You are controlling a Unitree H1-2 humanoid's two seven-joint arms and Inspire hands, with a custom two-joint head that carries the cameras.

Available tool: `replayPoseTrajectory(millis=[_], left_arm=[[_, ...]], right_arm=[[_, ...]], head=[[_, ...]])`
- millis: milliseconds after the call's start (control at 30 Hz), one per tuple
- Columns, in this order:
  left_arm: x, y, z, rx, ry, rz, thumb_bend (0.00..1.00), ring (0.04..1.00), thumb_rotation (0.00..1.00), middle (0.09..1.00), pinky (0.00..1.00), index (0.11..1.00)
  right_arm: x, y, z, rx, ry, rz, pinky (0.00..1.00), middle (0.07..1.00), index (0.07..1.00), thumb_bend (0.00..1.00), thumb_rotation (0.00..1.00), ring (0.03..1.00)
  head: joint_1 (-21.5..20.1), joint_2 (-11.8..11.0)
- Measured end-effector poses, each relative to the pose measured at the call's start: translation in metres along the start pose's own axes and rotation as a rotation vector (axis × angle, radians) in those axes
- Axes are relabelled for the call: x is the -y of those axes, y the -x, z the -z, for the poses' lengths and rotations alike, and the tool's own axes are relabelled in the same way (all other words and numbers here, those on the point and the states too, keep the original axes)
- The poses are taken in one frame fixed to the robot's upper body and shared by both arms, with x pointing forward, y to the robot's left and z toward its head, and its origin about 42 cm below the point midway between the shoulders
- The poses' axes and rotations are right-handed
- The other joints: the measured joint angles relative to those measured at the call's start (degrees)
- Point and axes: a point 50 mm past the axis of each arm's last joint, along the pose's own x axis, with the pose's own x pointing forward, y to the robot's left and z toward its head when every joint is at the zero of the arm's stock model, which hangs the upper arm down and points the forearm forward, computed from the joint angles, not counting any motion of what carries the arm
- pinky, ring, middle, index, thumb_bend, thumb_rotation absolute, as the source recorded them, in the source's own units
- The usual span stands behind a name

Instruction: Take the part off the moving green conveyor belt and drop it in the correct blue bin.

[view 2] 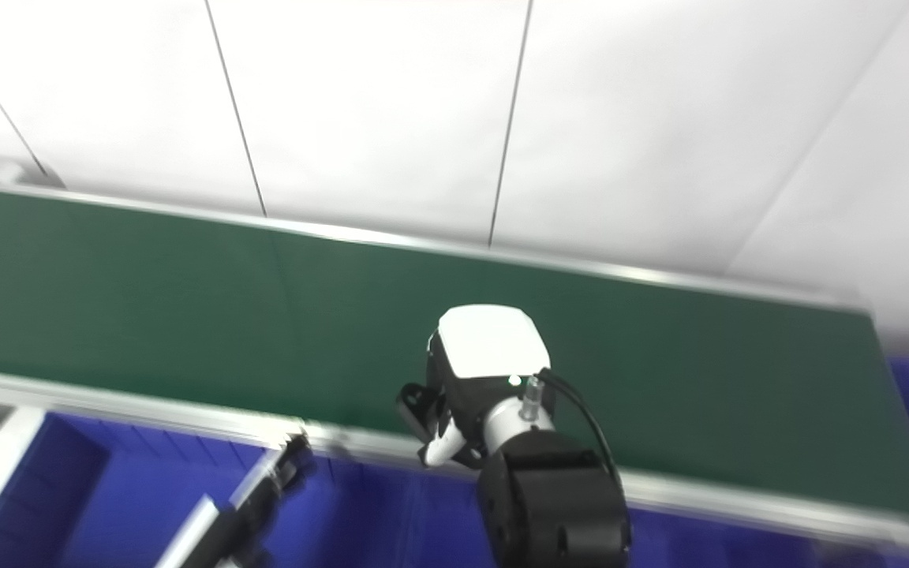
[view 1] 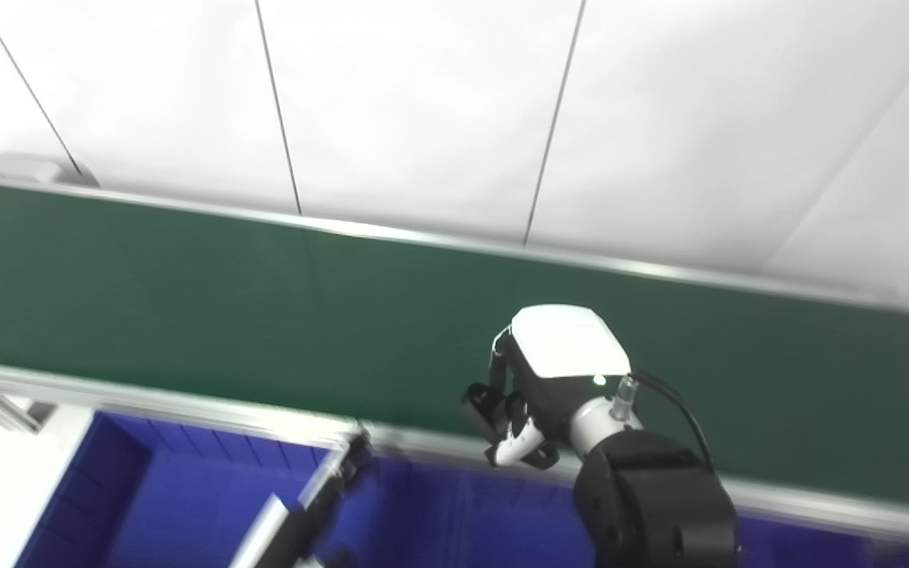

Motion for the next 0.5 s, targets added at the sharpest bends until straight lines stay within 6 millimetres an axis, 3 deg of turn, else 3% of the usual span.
replayPoseTrajectory(millis=[267,500], left_arm=[[-0.024,0.004,-0.019,-0.010,-0.024,-0.003,0.83,0.976,0.96,1.000,1.00,1.000],[-0.033,0.001,-0.032,0.001,0.003,-0.011,0.83,0.965,0.92,1.000,1.00,1.000]], right_arm=[[-0.031,0.019,0.015,-0.071,-0.035,-0.076,0.19,0.407,0.525,0.52,0.00,0.308],[-0.095,0.025,0.022,-0.147,-0.072,-0.250,0.22,0.478,0.490,0.53,0.00,0.331]], head=[[-3.3,4.5],[-4.5,6.2]])
